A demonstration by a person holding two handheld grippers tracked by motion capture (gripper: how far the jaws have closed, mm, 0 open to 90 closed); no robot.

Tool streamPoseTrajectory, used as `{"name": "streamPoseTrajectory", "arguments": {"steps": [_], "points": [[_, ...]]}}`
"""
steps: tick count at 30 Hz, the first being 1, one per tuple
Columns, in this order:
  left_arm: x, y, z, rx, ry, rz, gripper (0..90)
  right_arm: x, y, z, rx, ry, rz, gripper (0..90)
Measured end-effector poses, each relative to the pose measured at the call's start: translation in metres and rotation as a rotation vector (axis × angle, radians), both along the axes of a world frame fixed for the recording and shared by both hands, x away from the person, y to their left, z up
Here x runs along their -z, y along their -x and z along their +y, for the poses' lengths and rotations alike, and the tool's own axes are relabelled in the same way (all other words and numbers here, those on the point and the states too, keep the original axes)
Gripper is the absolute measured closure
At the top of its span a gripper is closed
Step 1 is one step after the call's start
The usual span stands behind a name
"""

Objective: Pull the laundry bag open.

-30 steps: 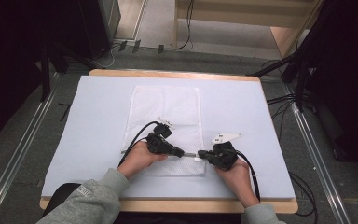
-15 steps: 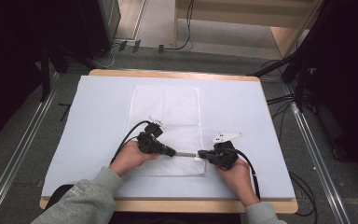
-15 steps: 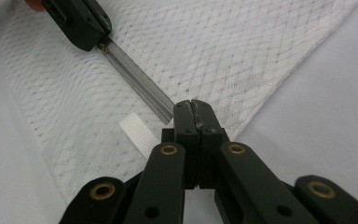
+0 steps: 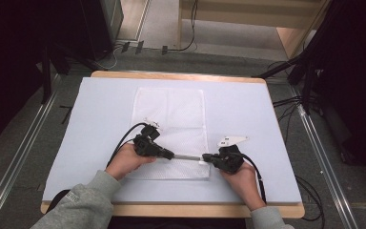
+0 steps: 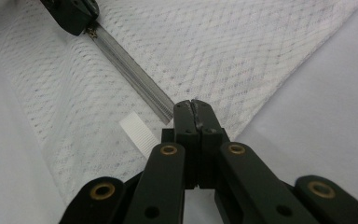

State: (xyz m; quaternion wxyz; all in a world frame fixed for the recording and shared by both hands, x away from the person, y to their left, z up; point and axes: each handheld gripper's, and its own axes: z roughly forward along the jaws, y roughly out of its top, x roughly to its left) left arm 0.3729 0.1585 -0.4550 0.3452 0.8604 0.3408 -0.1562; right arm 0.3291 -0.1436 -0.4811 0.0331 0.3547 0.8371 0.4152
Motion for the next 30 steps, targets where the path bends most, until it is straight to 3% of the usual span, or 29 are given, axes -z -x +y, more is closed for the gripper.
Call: {"name": "streamPoseTrajectory", "arguments": {"steps": [8,12,17,22,23,30], "points": [[-0.001,-0.001,0.003,-0.007,0.001,0.007,88.2,0.0,0.0,0.0,0.001,0.002,0.003,90.0],[-0.003,0.002,0.004,0.005,-0.021,-0.015,88.2,-0.001,0.0,0.0,-0.001,0.007,0.001,90.0],[-0.003,0.0,0.013,-0.01,-0.011,0.005,88.2,-0.001,-0.001,0.0,-0.003,0.006,0.007,90.0],[-0.004,0.003,0.013,-0.001,-0.011,-0.001,88.2,-0.001,-0.002,0.0,-0.012,0.008,0.004,90.0],[-0.004,0.003,0.014,-0.006,-0.028,-0.009,88.1,-0.001,-0.002,0.0,-0.009,0.008,0.006,90.0],[-0.008,0.004,0.029,-0.026,-0.017,-0.012,88.1,-0.001,-0.003,0.0,-0.02,0.011,0.016,90.0]]}}
